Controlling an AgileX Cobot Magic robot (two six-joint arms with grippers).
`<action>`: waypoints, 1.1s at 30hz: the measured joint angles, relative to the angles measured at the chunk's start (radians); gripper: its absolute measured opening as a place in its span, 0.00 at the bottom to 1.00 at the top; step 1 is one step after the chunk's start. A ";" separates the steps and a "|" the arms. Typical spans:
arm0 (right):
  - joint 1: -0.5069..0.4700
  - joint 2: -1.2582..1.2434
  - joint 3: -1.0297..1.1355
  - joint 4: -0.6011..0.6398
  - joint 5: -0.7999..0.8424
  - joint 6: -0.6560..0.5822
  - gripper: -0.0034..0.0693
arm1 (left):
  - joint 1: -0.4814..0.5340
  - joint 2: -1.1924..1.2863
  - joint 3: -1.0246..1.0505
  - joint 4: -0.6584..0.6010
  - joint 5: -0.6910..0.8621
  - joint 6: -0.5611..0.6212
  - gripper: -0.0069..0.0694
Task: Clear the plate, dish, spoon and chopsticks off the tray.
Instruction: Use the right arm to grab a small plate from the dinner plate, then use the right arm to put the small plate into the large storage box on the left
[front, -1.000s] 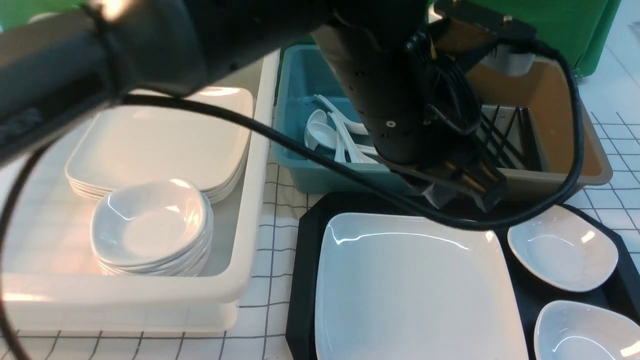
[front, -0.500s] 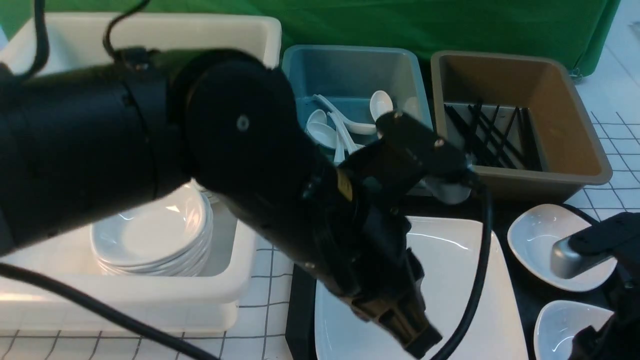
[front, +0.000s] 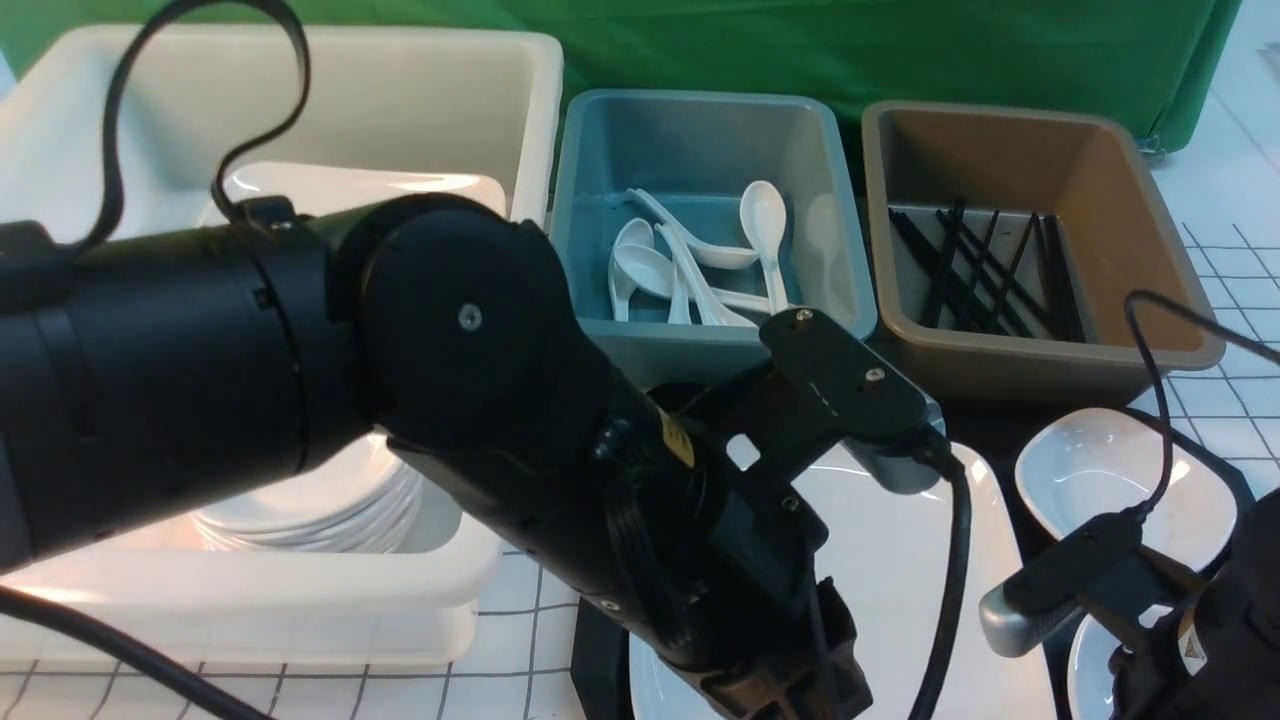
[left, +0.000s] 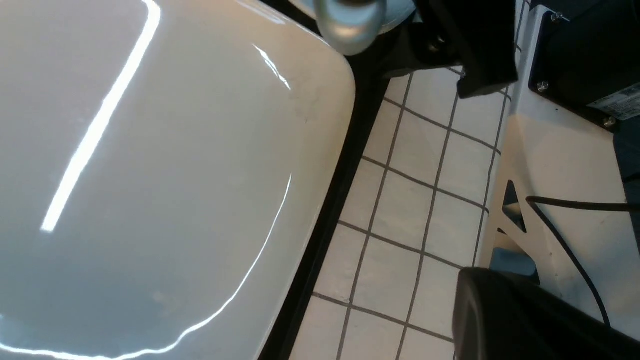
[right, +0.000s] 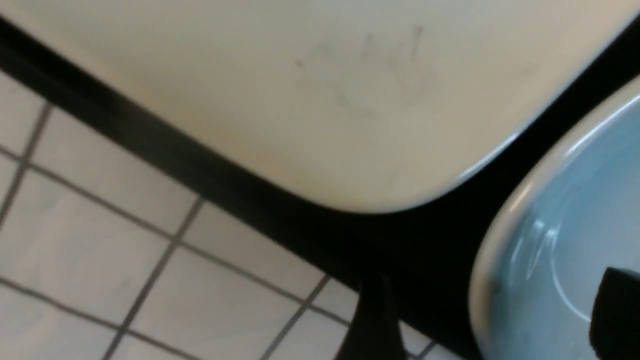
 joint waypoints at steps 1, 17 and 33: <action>0.000 0.006 0.002 -0.006 -0.013 0.005 0.79 | 0.000 0.000 0.000 0.000 -0.004 0.001 0.09; 0.002 0.061 -0.004 -0.031 -0.042 0.023 0.34 | 0.000 0.000 0.000 -0.001 -0.022 0.019 0.09; 0.003 -0.202 -0.393 0.119 0.289 0.023 0.11 | 0.065 -0.055 -0.046 0.029 -0.095 -0.013 0.09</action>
